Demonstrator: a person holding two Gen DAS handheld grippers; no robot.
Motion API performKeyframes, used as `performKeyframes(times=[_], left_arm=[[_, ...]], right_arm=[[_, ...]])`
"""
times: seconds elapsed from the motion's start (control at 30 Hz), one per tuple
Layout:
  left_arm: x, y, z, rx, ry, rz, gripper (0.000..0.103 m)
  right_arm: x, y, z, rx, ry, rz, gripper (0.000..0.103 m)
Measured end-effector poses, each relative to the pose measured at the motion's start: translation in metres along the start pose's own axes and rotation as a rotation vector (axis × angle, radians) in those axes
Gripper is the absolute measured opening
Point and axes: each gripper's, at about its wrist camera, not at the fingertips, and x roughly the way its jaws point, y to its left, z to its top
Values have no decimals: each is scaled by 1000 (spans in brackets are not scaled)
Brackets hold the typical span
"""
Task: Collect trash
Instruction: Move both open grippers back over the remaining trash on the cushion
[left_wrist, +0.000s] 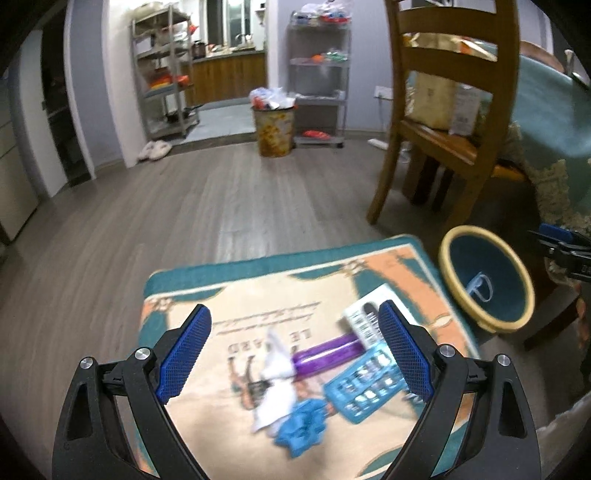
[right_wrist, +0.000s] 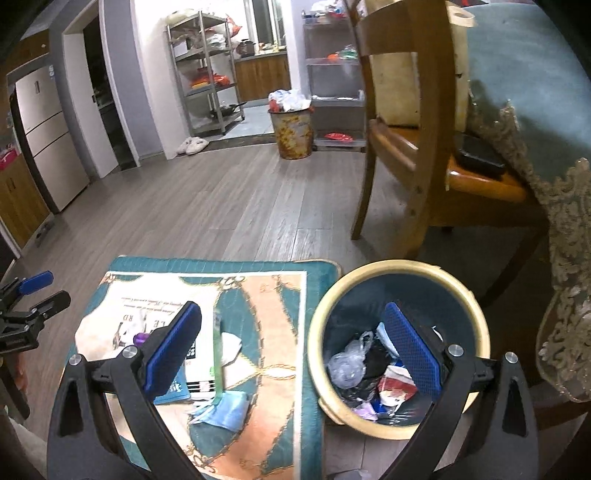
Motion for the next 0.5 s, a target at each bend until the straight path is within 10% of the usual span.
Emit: performKeyframes(times=[0.5], left_arm=[[22,40,-27,-12,102,61,91]], right_arm=[[61,46,-33,1,195,37,97]])
